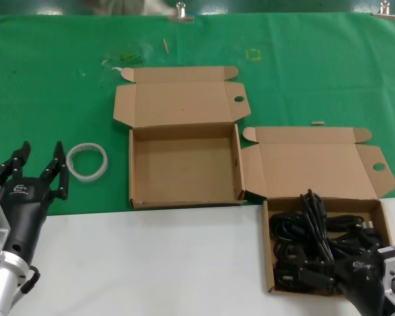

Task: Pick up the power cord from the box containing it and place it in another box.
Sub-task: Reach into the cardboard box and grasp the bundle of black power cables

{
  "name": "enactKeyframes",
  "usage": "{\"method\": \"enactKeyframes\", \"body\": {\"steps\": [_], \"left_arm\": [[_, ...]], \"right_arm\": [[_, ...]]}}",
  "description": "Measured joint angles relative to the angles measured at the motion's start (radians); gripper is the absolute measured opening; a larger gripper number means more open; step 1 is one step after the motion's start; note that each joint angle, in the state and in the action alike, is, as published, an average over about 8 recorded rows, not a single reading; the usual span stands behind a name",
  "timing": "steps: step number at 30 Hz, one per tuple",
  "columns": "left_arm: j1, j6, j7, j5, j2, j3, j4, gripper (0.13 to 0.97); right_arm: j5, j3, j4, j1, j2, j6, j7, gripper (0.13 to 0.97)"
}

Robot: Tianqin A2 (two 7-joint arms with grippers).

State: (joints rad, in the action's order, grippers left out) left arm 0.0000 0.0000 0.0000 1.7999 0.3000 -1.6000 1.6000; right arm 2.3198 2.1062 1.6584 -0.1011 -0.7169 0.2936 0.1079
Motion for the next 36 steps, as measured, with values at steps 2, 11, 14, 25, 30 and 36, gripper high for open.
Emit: {"method": "enactKeyframes", "body": {"steps": [2, 11, 14, 25, 30, 36], "left_arm": [[0.0, 0.0, 0.0, 0.0, 0.0, 0.0, 0.0, 0.43], [0.0, 0.0, 0.0, 0.0, 0.0, 0.0, 0.0, 0.297], [0.0, 0.0, 0.0, 0.0, 0.0, 0.0, 0.0, 0.269], [0.0, 0.0, -0.001, 0.0, 0.0, 0.0, 0.0, 0.163], [0.0, 0.0, -0.001, -0.001, 0.0, 0.0, 0.0, 0.141], [0.0, 0.0, -0.001, -0.001, 0.0, 0.0, 0.0, 0.14]], "right_arm": [[0.002, -0.001, 0.005, -0.007, -0.003, 0.002, 0.002, 0.944], [0.0, -0.011, 0.02, -0.039, -0.006, 0.007, 0.007, 0.869], [-0.005, -0.017, 0.019, -0.044, -0.003, 0.005, 0.007, 0.831], [-0.018, -0.036, 0.011, -0.058, 0.006, -0.002, 0.006, 0.685], [-0.014, -0.03, 0.011, -0.054, 0.009, 0.006, 0.016, 0.583], [-0.006, -0.025, 0.019, -0.051, 0.009, 0.016, 0.027, 0.447]]}}
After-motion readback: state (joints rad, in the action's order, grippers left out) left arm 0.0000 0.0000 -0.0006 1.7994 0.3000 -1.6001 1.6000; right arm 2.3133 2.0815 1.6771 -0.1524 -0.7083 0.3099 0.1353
